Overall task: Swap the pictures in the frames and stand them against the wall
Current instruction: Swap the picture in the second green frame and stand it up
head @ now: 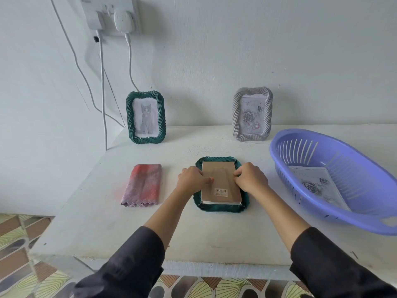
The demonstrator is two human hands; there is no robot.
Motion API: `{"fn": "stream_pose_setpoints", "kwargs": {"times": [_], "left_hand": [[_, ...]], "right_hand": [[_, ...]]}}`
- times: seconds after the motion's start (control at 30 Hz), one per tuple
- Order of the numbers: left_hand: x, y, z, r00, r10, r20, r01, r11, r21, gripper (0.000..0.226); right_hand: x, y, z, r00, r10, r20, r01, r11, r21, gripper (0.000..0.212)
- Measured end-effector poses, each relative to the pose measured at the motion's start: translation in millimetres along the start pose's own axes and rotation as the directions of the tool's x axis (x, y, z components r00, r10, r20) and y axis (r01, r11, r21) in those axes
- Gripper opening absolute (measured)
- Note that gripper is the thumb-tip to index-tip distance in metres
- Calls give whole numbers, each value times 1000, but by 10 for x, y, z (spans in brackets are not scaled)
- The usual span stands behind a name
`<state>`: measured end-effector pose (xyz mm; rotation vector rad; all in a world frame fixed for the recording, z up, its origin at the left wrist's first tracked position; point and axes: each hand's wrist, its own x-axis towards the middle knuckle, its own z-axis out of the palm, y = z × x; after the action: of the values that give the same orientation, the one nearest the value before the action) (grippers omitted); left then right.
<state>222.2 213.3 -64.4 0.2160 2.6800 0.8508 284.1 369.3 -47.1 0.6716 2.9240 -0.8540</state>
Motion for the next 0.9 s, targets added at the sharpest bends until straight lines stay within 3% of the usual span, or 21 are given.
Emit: {"fn": "stream_pose_setpoints", "kwargs": {"times": [0.1,0.37,0.7,0.8,0.9], "left_hand": [[15,-10,7,1000,-5,-7,5,1000,-5,37],[44,-26,51,1000,-22,-13,22,1000,9,39],[-11,-41,8,996,5,-86,-12,997,-76,12],[-5,-45,20,997,21,-77,-29,994,-106,26],[-23,-45,23,997,29,-70,-39,989,-145,13]], "right_hand": [[8,-11,30,1000,-11,7,12,996,-84,19],[0,-42,81,999,-43,-12,41,985,-166,28],[-60,102,44,994,-72,-83,68,996,-52,33],[-33,150,89,995,-84,-61,85,996,18,33],[-17,173,101,995,-85,-60,88,995,44,34]]}}
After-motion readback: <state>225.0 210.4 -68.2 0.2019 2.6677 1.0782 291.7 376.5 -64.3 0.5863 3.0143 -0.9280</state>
